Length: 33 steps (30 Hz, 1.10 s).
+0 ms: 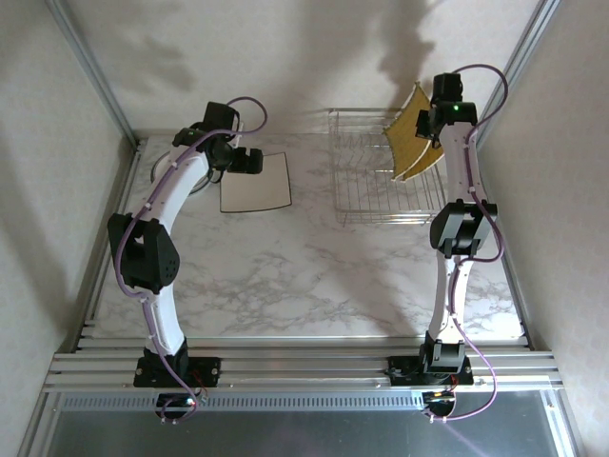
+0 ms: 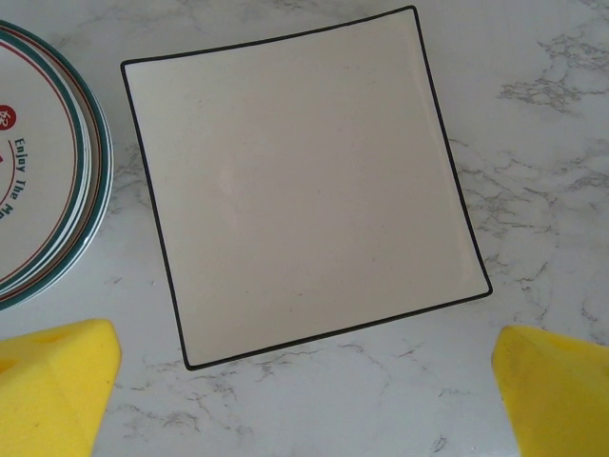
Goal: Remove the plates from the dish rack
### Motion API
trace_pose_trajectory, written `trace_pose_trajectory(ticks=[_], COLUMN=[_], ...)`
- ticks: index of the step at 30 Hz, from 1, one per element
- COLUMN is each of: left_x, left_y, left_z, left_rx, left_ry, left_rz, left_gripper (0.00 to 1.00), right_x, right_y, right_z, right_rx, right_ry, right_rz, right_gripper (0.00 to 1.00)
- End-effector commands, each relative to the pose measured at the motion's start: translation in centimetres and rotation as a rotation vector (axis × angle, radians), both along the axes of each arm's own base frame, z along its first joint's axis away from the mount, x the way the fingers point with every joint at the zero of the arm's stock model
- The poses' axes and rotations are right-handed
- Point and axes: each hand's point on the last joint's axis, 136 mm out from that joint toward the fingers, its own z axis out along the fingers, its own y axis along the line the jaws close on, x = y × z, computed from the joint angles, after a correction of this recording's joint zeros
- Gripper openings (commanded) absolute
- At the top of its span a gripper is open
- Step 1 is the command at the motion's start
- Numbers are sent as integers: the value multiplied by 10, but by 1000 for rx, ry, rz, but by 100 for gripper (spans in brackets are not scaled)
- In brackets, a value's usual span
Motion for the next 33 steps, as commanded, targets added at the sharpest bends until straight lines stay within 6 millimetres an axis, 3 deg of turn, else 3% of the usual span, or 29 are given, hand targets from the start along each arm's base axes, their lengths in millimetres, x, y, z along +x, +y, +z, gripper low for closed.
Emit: trace_pose_trajectory(ticks=[1,11,19,25,33], left_x=[-5,-13,-22,-37,-50], left_y=[5,6,3,2,-9], left_z=[12,1,-5,-12,-13], left_rx=[-4,2,-9,-7,2], left_ry=[-13,11,0,14,10], left_rz=[7,16,15,15,5], left_gripper=[100,99,99,100,100], right_x=[-15,-53,-107,-154,-209], right_y=[6,6,6,12,60], right_z=[36,90,128,139,130], right_rx=[9,-13,-26,29,341], right_ry=[-44,-101,-165,-196,-261], right_rz=[14,11,5,11,122], right_gripper=[0,0,0,0,0])
